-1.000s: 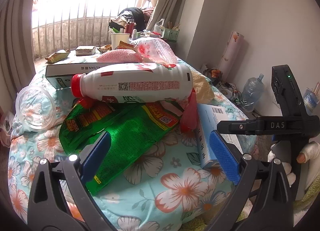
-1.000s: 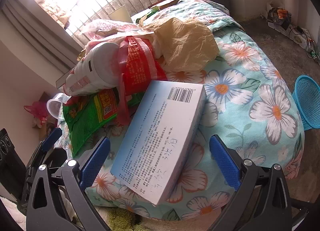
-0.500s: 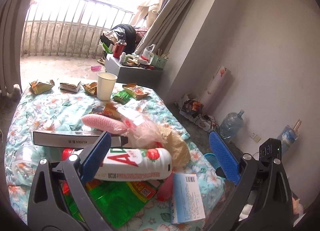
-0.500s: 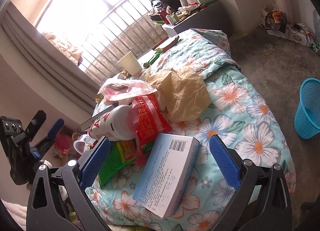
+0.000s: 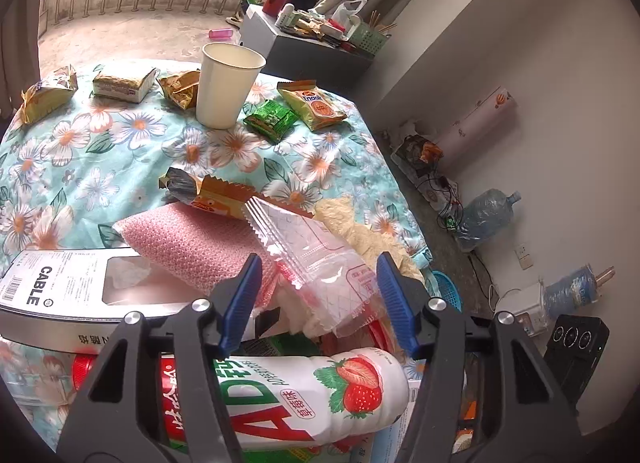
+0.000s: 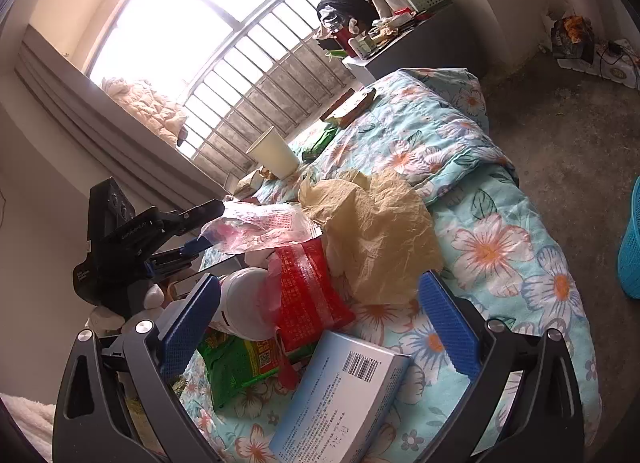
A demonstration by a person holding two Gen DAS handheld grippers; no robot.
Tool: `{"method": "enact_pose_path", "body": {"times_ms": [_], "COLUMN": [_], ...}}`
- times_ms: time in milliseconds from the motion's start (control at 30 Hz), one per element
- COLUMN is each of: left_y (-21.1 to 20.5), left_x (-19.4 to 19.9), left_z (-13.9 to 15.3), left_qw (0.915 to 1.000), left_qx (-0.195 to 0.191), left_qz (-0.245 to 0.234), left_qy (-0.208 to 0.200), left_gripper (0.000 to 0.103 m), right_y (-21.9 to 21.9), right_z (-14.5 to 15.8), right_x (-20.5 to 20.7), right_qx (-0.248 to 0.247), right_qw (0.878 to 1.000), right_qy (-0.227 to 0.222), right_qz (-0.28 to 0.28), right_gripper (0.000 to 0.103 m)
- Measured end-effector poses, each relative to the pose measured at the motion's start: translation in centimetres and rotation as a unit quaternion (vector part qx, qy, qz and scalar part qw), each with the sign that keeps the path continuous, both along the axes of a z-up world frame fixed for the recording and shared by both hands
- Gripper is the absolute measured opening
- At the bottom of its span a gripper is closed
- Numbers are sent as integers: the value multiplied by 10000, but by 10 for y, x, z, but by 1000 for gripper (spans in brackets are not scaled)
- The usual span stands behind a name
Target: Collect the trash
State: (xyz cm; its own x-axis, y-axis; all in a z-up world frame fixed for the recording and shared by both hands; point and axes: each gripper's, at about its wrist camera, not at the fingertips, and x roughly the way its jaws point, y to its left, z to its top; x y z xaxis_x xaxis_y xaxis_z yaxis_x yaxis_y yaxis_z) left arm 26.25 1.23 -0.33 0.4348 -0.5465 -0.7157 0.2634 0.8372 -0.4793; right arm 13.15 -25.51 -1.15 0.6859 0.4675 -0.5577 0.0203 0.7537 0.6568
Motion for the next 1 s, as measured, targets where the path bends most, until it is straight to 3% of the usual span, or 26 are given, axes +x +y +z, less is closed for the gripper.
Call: {"method": "enact_pose_path", "body": {"times_ms": [33, 100, 300, 467, 533, 600, 667, 733, 800, 1000], "left_y": [0, 2, 6, 5, 5, 5, 4, 4, 5, 11], "left_x": [0, 0, -7, -21, -26, -28, -32, -34, -38, -52], "left_z": [-1, 0, 9, 27, 32, 35, 39, 42, 45, 63], "left_qw": [10000, 9999, 9981, 9925, 9904, 9890, 9876, 9862, 9844, 9808], "left_qx": [46, 97, 301, 480, 519, 510, 505, 486, 473, 337], "left_qz": [19, 54, 133, 208, 205, 197, 197, 192, 191, 200], "left_qy": [-23, -91, -517, -1101, -1264, -1374, -1472, -1574, -1682, -1909], "left_gripper": [45, 28, 18, 16, 16, 16, 16, 16, 16, 16], "right_y": [0, -1, -13, -21, -16, -10, -7, -8, -10, -22], "right_z": [-1, -3, -1, -27, -38, -51, -62, -66, -64, -16], "right_x": [2, 6, 23, 67, 85, 100, 109, 109, 104, 85], "right_qx": [12, 11, -126, -15, -174, -329, -409, -345, -248, -191], "right_qw": [10000, 10000, 9999, 9978, 9959, 9928, 9894, 9887, 9897, 9960], "right_qy": [10, 21, 30, 658, 866, 1117, 1369, 1448, 1409, 828], "right_qz": [12, 22, -51, 80, 210, 272, 265, 152, 65, -274], "right_gripper": [97, 97, 95, 79, 77, 69, 48, 36, 11, 5]}}
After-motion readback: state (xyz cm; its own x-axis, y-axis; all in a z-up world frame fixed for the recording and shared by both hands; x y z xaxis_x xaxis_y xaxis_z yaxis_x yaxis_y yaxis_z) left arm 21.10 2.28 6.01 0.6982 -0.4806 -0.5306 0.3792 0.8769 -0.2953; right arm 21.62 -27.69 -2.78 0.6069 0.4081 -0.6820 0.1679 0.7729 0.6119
